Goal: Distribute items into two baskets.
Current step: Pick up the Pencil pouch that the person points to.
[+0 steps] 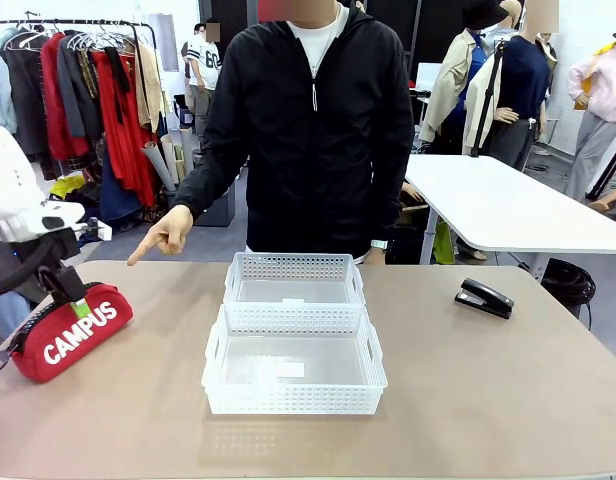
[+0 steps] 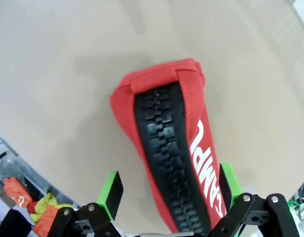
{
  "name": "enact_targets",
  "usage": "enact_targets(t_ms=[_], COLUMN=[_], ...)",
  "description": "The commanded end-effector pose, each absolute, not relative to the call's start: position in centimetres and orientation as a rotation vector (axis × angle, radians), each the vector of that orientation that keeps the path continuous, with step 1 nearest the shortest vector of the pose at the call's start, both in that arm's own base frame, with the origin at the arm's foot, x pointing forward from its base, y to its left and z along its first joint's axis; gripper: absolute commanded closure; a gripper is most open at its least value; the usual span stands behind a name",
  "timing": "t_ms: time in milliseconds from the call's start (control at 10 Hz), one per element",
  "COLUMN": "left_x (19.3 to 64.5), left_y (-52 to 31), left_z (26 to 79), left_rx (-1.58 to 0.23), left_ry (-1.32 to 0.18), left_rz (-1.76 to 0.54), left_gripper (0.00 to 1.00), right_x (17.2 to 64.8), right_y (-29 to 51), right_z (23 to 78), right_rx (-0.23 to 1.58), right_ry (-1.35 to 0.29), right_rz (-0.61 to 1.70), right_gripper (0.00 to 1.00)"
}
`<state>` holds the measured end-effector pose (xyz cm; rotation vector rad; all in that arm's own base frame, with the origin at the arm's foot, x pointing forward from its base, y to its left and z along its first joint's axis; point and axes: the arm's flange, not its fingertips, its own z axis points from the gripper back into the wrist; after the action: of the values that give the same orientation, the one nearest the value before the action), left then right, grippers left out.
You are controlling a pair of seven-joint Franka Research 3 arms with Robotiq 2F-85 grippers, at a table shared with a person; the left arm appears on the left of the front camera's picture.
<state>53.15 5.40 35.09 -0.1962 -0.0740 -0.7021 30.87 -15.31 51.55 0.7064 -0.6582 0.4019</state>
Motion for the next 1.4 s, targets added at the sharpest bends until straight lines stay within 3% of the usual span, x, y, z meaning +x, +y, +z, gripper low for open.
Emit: enact_targets(t_ms=[0, 400, 900, 1300], left_x=[52.2, 51.9, 51.7, 51.7], left_y=[5.0, 4.9, 5.4, 5.4], left_z=[34.0, 32.8, 32.7, 32.9], left_rx=[-0.184, -0.19, -0.211, -0.213], left_ry=[-0.069, -0.074, -0.092, -0.085], left_rz=[-0.681, -0.677, -0.664, -0.659], left_gripper=[0.0, 0.0, 0.96, 1.0], right_x=[31.0, 31.0, 31.0, 31.0], right_y=[-15.3, -15.3, -15.3, -15.3], right_z=[51.7, 51.7, 51.7, 51.7], right_rx=[0.715, 0.715, 0.715, 0.715], right_ry=[-0.674, -0.674, -0.674, -0.674], right_rz=[0.408, 0.408, 0.408, 0.408], right_gripper=[0.0, 0.0, 0.0, 0.0])
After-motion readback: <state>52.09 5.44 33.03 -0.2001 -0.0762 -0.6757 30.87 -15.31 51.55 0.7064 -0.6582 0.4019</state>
